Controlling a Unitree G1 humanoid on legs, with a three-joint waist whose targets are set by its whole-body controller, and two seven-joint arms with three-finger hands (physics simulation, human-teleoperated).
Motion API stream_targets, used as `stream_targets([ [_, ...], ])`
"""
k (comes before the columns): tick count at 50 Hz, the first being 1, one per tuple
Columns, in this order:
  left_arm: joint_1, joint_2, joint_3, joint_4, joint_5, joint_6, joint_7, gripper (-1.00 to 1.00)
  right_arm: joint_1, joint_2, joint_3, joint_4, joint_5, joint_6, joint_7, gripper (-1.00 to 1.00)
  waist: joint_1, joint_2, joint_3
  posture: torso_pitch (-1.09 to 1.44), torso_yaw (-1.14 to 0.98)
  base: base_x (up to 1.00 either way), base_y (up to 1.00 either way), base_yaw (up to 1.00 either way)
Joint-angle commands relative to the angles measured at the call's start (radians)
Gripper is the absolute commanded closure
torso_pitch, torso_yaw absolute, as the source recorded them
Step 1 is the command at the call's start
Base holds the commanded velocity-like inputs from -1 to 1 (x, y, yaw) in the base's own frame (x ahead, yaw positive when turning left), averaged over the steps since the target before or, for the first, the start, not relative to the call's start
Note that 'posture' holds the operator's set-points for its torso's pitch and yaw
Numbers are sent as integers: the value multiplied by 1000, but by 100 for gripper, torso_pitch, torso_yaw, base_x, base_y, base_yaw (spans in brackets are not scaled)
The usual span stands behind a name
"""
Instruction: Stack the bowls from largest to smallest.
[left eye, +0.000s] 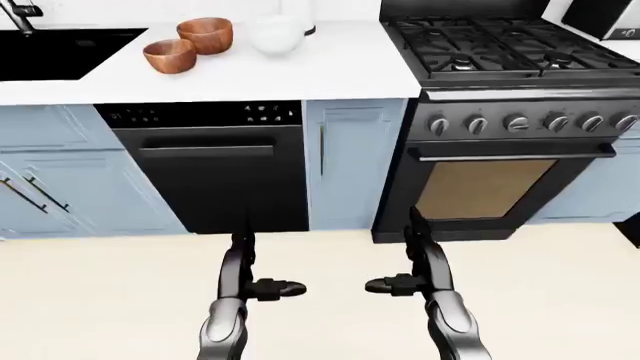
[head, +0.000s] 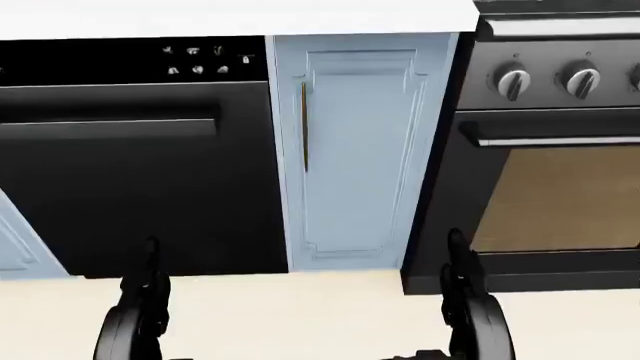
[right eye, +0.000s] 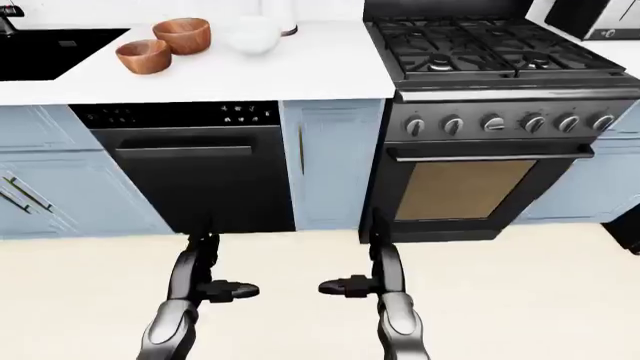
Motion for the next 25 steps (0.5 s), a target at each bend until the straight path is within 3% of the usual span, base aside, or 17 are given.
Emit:
stream_targets([
  [1, -32, 2, -2, -123, 4, -29, 10, -100, -37, 4, 8, -64, -2, -69, -6, -100, -2, -8, -1, 0, 0, 0, 0, 0],
  [3, -33, 1, -5, -155, 6, -5, 11, -100, -42, 4, 14, -69, -8, -62, -11, -100, 7, 0, -63, 0, 0, 0, 0, 0],
  [4, -35, 2, -5, -158, 8, -2, 10, -100, -41, 4, 15, -75, -8, -57, -9, -100, 7, 0, -53, 0, 0, 0, 0, 0],
  [5, -35, 3, -7, -158, 12, -3, 9, -100, -41, 4, 16, -80, -9, -54, -10, -100, 5, -6, -17, 0, 0, 0, 0, 0],
  [7, -35, 5, -1, -179, 8, 21, 6, -100, -45, 4, 16, -77, -9, -55, -11, -100, 8, -7, -70, 0, 0, 0, 0, 0],
  [8, -39, 7, 2, -179, 6, 23, 5, -100, -46, 5, 17, -75, -9, -57, -12, -100, 8, -6, -75, 0, 0, 0, 0, 0],
  [17, -68, 14, 21, -347, -46, 212, -10, -100, -56, 3, 24, -202, -21, 53, -17, -100, 9, -1, -85, 0, 0, 0, 0, 0],
  [25, -181, 44, 68, -584, -127, 530, -4, -100, -99, -14, -9, -335, 15, 197, -1, -100, 9, -1, -96, 0, 0, 0, 0, 0],
])
